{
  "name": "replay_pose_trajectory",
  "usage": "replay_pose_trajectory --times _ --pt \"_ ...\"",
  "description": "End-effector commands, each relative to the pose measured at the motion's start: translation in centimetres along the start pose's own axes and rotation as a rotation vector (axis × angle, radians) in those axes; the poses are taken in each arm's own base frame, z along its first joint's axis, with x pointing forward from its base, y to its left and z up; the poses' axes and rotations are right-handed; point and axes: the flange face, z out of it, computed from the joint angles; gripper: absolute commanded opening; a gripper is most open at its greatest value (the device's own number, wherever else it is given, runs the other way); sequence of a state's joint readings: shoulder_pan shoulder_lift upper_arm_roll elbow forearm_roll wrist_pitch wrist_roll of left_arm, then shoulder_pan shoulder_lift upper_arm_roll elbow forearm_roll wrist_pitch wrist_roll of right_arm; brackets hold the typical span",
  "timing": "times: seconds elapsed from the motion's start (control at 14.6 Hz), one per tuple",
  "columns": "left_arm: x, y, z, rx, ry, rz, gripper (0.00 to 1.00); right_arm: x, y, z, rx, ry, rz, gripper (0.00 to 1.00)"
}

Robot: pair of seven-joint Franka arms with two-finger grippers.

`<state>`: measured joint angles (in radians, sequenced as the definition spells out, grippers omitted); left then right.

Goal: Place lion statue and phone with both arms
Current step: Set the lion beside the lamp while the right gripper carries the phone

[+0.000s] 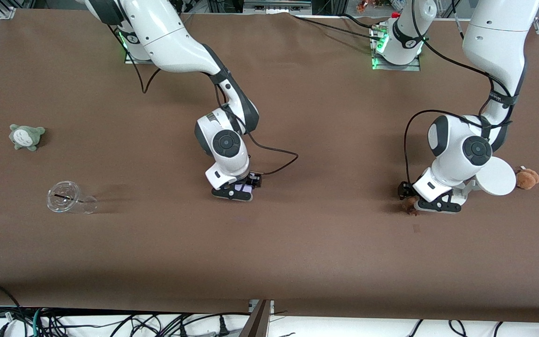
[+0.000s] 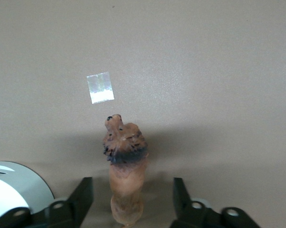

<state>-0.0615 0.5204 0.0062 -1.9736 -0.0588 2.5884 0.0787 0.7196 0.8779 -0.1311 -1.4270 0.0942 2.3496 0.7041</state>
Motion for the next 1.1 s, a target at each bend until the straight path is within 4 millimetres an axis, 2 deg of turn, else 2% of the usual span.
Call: replay_pose_trajectory --times 0.0,0.14,0.34,0.55,0.82,0.96,1.03 --pt "0.9 0.4 -1.5 -0.019 -0.009 -0.009 1.0 4.2 3.9 -2.3 0.007 0.003 -0.041 0.12" --pt "1.1 1.5 -4.4 -0.031 -0.012 0.002 1.0 6.9 7.5 -3.7 0.002 0.001 -0.113 0.12" --pt "1.3 2.3 -10.2 -0.041 -0.058 0.018 1.0 10.1 13.7 -5.0 -0.059 -0.027 -0.163 0.1" --pt "0.6 2.8 -19.3 -0.044 -0.072 0.032 1.0 12.4 19.5 -5.0 -0.118 -0.046 -0.235 0.08" --pt "0.7 2.0 -31.0 -0.042 -0.178 0.035 1.0 13.8 25.8 -4.0 -0.124 -0.08 -0.212 0.08" --pt "0.8 1.4 -35.4 -0.034 -0.184 0.022 1.0 14.4 28.6 -3.3 -0.123 -0.095 -0.241 0.08" --pt "0.6 0.8 -36.7 -0.017 -0.192 0.011 1.0 14.6 30.0 -3.1 -0.123 -0.103 -0.24 0.08"
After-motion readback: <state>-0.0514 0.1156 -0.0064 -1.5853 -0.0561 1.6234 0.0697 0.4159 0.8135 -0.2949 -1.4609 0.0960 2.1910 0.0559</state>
